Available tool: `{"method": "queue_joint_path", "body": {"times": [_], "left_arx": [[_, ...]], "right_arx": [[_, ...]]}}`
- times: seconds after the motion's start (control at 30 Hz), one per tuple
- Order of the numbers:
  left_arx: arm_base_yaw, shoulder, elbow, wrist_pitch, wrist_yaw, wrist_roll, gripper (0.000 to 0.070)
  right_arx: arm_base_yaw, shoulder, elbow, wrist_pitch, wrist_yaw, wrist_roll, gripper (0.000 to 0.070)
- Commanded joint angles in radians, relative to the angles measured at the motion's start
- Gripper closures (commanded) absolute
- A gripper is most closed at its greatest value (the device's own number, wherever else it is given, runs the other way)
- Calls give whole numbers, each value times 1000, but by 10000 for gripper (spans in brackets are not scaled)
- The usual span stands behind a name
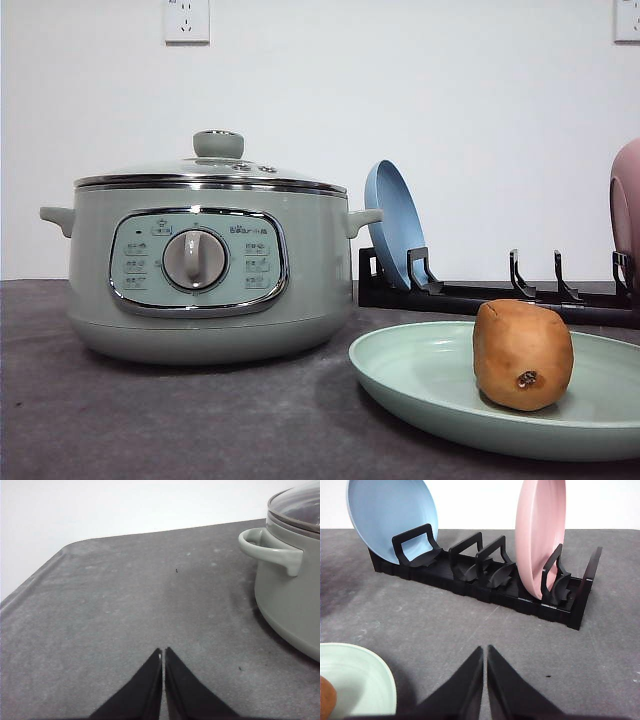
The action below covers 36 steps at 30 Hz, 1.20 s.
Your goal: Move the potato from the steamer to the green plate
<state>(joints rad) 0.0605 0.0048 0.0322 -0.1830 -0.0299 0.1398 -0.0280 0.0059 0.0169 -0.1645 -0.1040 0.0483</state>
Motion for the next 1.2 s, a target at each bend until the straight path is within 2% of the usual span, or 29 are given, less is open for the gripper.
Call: {"method": "queue_joint_path", "body": {"times": [0.0,1.17], "left_arx": [[1,-2,-20,-5,-3,-2,700],[1,-2,-20,-5,-3,-2,700]], "right_arx": [[-1,-3,-5,10,0,-1,700],[-1,-3,-5,10,0,-1,700]]}}
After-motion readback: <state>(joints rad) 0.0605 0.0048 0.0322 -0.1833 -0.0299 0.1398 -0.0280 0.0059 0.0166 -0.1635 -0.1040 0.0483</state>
